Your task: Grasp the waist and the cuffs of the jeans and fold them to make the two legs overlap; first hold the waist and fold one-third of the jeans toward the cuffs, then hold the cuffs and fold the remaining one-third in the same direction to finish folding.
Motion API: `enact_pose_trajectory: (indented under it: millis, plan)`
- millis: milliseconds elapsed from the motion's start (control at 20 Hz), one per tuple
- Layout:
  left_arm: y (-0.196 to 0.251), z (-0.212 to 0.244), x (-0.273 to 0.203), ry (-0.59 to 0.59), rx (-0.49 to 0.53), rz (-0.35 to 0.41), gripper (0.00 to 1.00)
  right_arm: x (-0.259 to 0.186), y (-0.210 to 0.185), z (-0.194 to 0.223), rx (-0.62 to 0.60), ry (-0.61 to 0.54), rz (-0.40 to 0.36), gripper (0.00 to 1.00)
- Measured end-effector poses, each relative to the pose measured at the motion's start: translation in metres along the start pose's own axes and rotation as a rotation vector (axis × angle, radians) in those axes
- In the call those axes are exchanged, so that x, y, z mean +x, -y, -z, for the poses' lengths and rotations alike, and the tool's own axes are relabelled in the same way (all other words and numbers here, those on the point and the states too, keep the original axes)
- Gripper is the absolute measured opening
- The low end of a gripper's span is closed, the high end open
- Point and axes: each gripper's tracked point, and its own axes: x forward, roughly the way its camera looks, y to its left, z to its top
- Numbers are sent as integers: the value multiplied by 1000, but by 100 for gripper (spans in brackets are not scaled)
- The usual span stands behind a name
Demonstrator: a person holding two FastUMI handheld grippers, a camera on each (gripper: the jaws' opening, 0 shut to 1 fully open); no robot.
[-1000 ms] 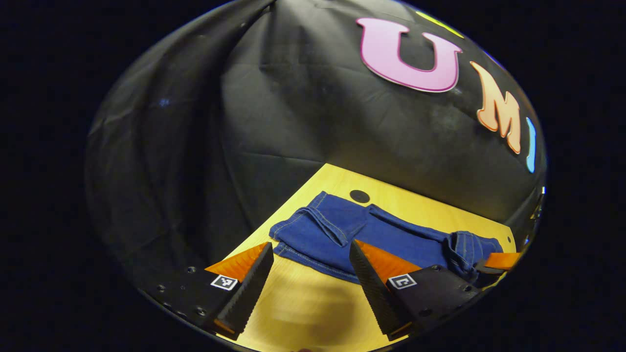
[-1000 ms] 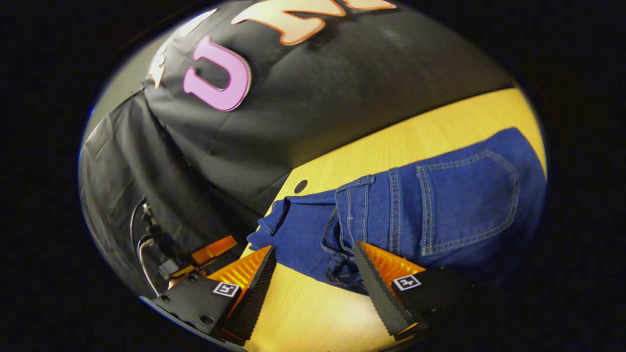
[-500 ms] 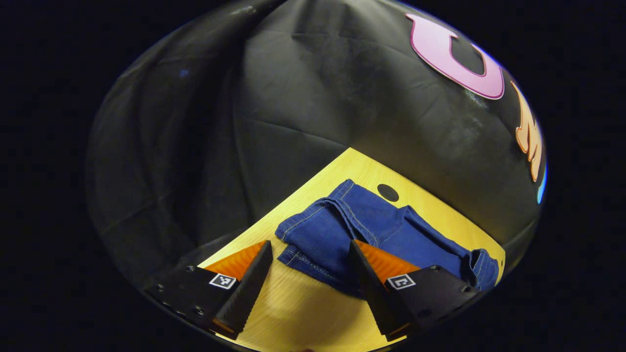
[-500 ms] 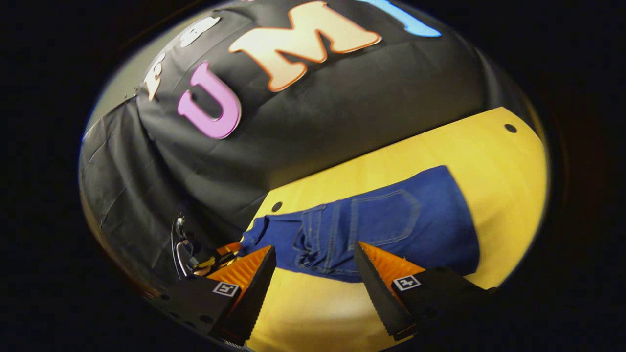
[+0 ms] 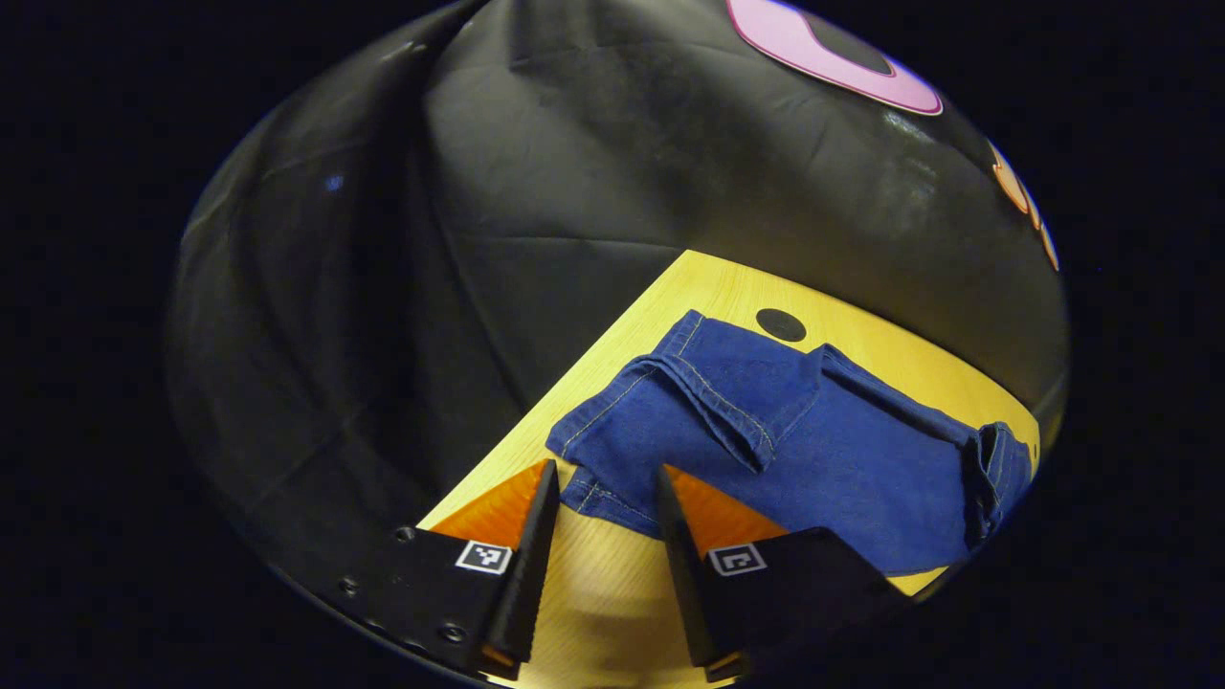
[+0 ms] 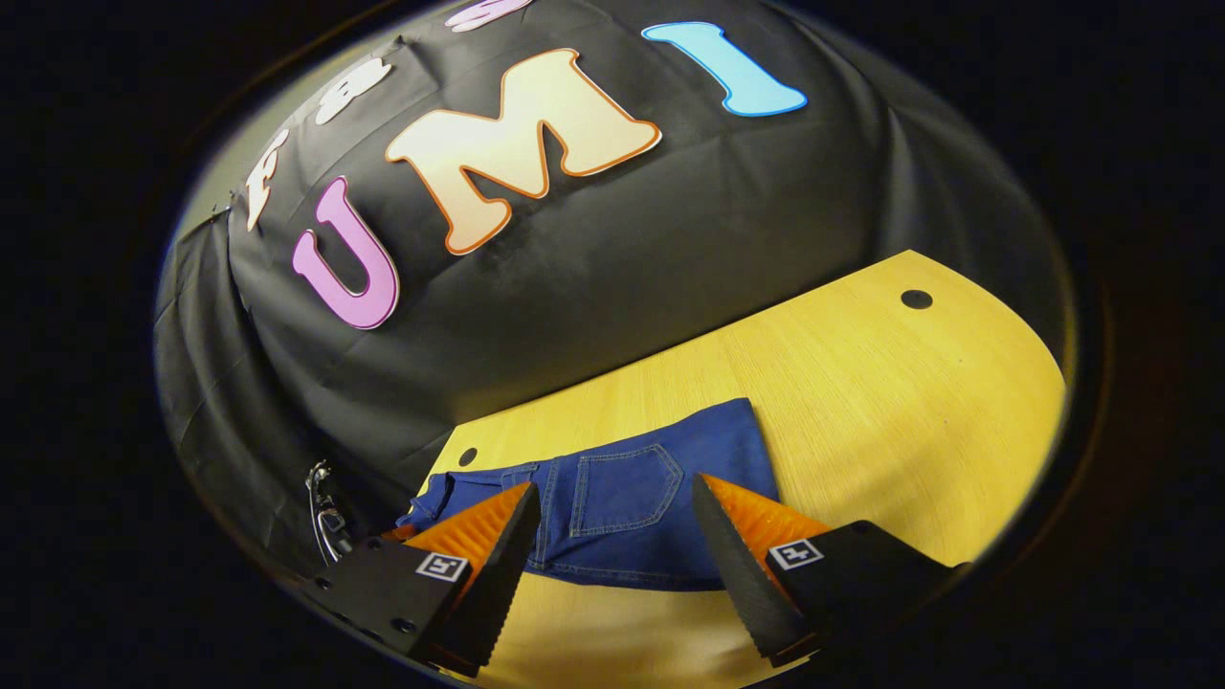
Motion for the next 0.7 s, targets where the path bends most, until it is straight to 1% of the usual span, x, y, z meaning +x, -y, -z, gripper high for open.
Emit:
enact_pose_trajectory:
  millis: [50, 100, 150, 200, 250, 350, 400, 450, 500, 550, 600, 650, 700]
  plan:
    - [1, -2, -3, 1, -1, 0, 55, -1, 1, -1, 3, 1, 3, 98]
    - [4, -1, -1, 0, -8, 13, 53, 0, 2, -1, 6, 0, 7, 98]
    - [5, -1, -2, 4, -21, 16, 44, 1, 2, -1, 9, 2, 9, 98]
    - [12, 0, -1, 2, -23, 24, 38, 0, 2, -2, 11, 3, 9, 98]
    - [16, 0, -2, 9, -30, 18, 27, -1, 2, -2, 9, 6, 11, 98]
    - [16, -1, 0, 12, -33, 19, 13, -2, 4, -1, 0, 6, 19, 98]
    - [15, -3, 0, 20, -45, 24, 11, -5, 4, 0, -3, 2, 19, 98]
    - [15, -4, -1, 26, -72, 29, 6, -6, 4, 0, -7, 3, 21, 98]
    - [15, -4, -2, 36, -117, 30, 5, -7, 5, -1, -11, 7, 23, 98]
    - [17, -6, -2, 45, -152, 31, 0, -10, 6, -2, -12, 10, 26, 98]
    - [18, -5, -1, 56, -175, 32, 0, -13, 8, -3, -13, 11, 30, 98]
    - [20, -7, -2, 63, -190, 35, 0, -16, 10, -5, -14, 14, 32, 94]
    - [22, -11, -5, 75, -199, 46, 0, -21, 14, -8, -16, 21, 40, 98]
